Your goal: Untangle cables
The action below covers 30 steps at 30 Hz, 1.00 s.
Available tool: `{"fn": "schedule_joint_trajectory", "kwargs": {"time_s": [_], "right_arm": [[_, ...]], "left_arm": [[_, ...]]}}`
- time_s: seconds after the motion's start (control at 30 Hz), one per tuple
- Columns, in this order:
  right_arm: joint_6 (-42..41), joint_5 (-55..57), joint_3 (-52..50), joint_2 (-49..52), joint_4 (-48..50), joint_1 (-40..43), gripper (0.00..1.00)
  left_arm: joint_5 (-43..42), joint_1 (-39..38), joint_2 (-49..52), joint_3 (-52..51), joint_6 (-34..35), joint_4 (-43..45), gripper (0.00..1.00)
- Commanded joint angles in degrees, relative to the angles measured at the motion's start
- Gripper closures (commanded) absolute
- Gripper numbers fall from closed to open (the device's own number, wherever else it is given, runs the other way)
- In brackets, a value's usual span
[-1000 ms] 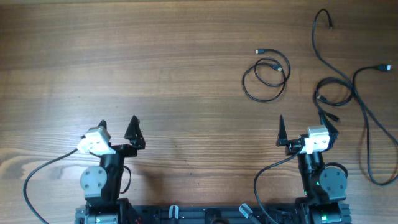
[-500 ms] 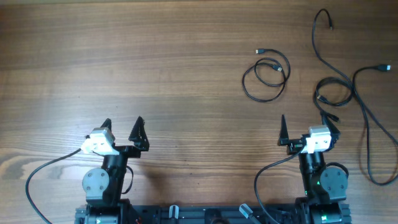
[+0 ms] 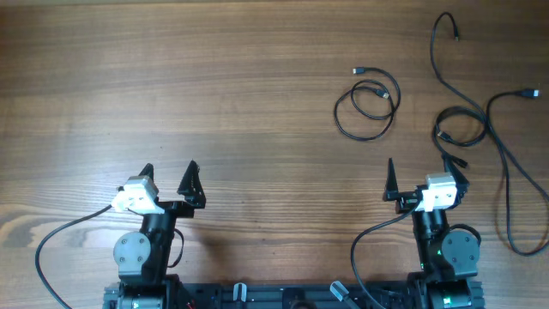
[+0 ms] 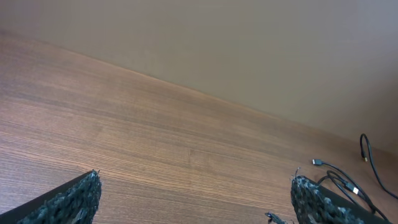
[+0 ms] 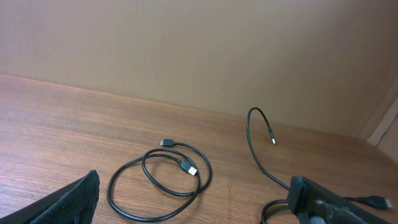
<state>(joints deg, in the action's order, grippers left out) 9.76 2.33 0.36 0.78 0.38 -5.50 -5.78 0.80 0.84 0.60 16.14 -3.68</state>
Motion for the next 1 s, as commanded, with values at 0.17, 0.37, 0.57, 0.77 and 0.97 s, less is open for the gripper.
{"fn": "schedule_joint_trajectory", "kwargs": {"time_s": [0.17,0.37,0.57,0.77,0.97], "right_arm": [[0.7,-0.96,-0.07,-0.63,0.13,0.22,0.0],[0.68,-0.96,-0.07,-0.63,0.13,0.22,0.0],[0.7,-0.96,-0.07,-0.63,0.13,0.22,0.0],[0.7,-0.96,-0.07,-0.63,0.13,0.22,0.0],[0.68,-0.96,-0.07,-0.63,0.11,0.22,0.0]], "left_arm": [[0.74,-0.22,-0.61,-0.26,-1.16,-0.33,0.0],[3.34,-0.22,-0.61,-0.26,-1.18,-0.46,0.0],[3.58,-0.22,-0.61,-0.26,-1.2,-0.46,0.0],[3.96,-0.22,-0.61,-0.26,-1.16,-0.57,0.01],[3.89,-0.22,-0.61,-0.26,-1.18,-0.5,0.0]]}}
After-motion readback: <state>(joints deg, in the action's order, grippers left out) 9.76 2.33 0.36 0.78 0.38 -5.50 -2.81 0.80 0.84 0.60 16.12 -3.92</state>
